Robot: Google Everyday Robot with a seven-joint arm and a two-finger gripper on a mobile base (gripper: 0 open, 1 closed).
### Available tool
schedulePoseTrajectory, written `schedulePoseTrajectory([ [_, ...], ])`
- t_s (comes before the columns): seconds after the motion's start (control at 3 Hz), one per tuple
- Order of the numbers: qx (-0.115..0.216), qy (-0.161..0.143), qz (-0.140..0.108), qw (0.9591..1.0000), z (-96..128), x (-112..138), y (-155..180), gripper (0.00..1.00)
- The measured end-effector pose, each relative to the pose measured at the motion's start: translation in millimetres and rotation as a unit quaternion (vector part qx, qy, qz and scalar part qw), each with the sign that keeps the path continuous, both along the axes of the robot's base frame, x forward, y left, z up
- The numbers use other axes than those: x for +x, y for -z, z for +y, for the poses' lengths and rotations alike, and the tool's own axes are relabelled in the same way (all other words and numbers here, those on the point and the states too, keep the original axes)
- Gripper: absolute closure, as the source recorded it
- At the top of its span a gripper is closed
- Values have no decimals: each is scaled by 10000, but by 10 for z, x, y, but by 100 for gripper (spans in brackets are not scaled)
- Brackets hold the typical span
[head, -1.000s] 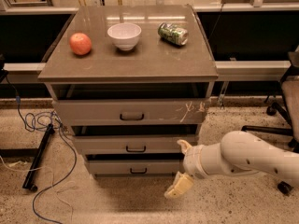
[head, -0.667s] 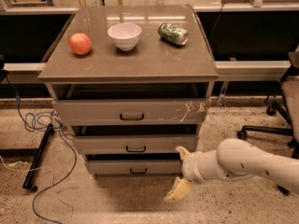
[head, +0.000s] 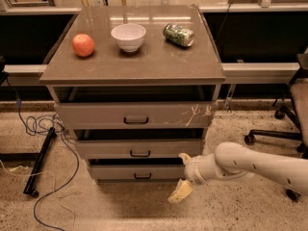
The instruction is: Open bottom drawer
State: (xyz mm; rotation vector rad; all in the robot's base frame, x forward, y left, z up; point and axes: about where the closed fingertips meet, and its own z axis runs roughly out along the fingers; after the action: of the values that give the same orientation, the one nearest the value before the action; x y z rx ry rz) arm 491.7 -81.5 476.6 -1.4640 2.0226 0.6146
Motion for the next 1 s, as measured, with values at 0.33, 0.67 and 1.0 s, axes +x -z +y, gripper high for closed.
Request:
schedulePoseTrajectory([
  [0.33,1,-1,0,10000,0,0,1,0],
  [0.67,113,-125,29,9999,71,30,145,0],
  [1.0,331,-219,-64,9992,117,149,370,0],
])
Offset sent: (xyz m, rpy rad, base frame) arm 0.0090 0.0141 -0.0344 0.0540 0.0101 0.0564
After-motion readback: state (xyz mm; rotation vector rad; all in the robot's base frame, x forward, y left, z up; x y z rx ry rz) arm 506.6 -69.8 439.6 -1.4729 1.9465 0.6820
